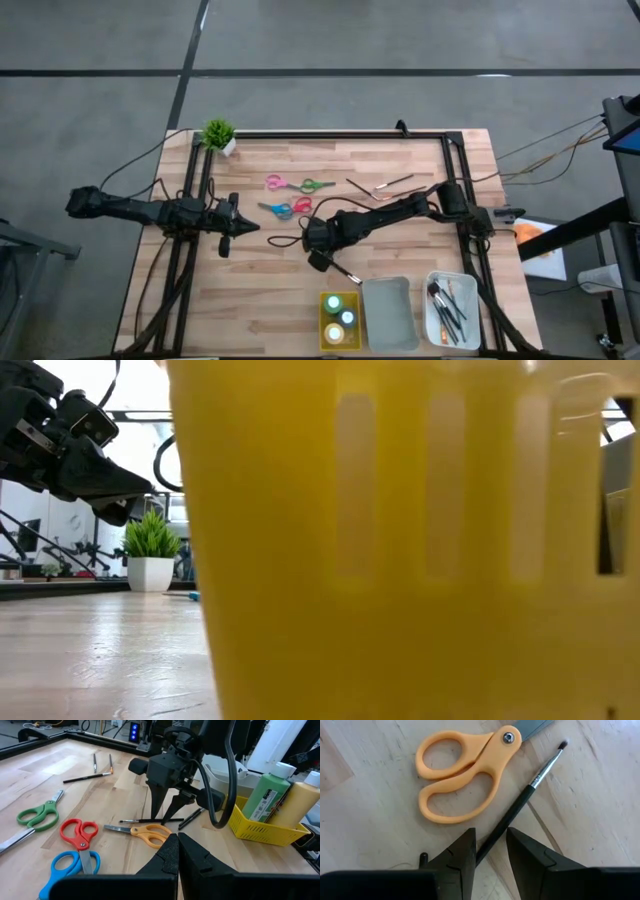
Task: Pick & Place Paint Supplies
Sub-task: Put the silver brush into the white bin
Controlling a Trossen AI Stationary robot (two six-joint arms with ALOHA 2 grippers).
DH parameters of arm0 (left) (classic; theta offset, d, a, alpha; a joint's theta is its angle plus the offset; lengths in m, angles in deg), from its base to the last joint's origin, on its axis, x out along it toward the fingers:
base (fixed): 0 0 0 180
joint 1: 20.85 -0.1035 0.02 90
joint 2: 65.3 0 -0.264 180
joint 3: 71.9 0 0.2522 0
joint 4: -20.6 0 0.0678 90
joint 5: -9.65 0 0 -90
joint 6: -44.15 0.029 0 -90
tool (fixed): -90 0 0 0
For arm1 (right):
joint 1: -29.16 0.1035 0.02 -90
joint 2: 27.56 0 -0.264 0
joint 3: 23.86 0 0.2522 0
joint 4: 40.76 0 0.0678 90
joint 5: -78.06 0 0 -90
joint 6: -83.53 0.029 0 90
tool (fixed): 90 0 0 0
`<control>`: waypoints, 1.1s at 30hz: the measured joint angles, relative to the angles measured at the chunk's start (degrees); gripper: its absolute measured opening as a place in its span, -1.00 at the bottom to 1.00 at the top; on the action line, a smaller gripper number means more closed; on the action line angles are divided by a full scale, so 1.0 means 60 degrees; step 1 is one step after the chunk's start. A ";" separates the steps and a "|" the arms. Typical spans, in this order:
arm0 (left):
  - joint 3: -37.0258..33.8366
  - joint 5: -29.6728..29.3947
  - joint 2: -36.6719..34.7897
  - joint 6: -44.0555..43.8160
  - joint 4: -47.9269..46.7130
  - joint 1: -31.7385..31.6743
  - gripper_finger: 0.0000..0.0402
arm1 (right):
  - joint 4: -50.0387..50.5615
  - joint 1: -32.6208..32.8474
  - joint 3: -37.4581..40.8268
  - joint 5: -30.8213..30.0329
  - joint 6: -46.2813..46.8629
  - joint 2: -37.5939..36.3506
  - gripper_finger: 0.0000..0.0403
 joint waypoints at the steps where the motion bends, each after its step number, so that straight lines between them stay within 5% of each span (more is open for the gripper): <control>1: 0.0000 0.0002 0.0000 0.0000 0.0003 0.0000 -1.00 | 0.0002 0.0000 0.0000 0.0000 0.0000 0.0000 -0.48; 12: 0.0000 0.0000 0.0000 0.0000 0.0000 -0.0001 -1.00 | 0.0076 -0.0004 0.0011 -0.0022 -0.0044 -0.0008 -0.92; 33: 0.0000 -0.0001 0.0000 0.0000 0.0002 0.0001 -1.00 | 0.0530 -0.0018 -0.0223 -0.0004 -0.0229 -0.0289 -0.93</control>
